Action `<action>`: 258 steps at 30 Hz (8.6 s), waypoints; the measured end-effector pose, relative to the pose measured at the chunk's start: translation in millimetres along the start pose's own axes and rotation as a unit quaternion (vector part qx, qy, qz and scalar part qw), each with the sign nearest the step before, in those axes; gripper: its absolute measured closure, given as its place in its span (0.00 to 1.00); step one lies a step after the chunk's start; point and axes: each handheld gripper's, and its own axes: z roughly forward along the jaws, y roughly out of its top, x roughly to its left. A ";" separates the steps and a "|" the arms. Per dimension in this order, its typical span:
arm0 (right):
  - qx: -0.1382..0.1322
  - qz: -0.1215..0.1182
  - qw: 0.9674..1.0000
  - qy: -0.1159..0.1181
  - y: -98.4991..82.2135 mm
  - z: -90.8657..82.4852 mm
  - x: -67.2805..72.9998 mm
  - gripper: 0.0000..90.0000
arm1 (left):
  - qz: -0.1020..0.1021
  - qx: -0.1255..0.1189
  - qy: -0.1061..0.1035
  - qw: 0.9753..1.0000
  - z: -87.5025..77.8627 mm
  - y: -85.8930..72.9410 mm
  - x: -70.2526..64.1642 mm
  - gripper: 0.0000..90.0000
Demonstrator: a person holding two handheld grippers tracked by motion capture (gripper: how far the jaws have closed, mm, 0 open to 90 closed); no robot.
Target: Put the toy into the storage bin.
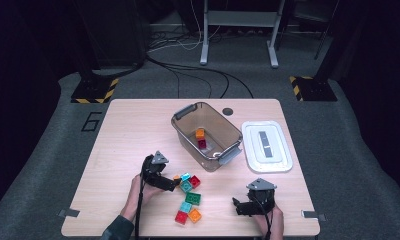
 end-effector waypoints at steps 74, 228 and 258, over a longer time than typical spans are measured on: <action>0.000 0.000 1.000 -0.001 0.0 0.1 0.0 0.01 | -0.008 -0.039 -0.038 0.998 -17.9 -18.0 2.1 0.65; -0.001 0.000 1.000 -0.001 0.0 0.0 0.0 0.01 | 0.055 -0.082 0.037 0.994 -56.3 129.0 19.9 0.16; 0.000 0.000 1.000 -0.001 0.0 0.0 0.0 0.01 | 0.019 -0.024 0.012 0.999 -17.2 47.0 5.9 0.00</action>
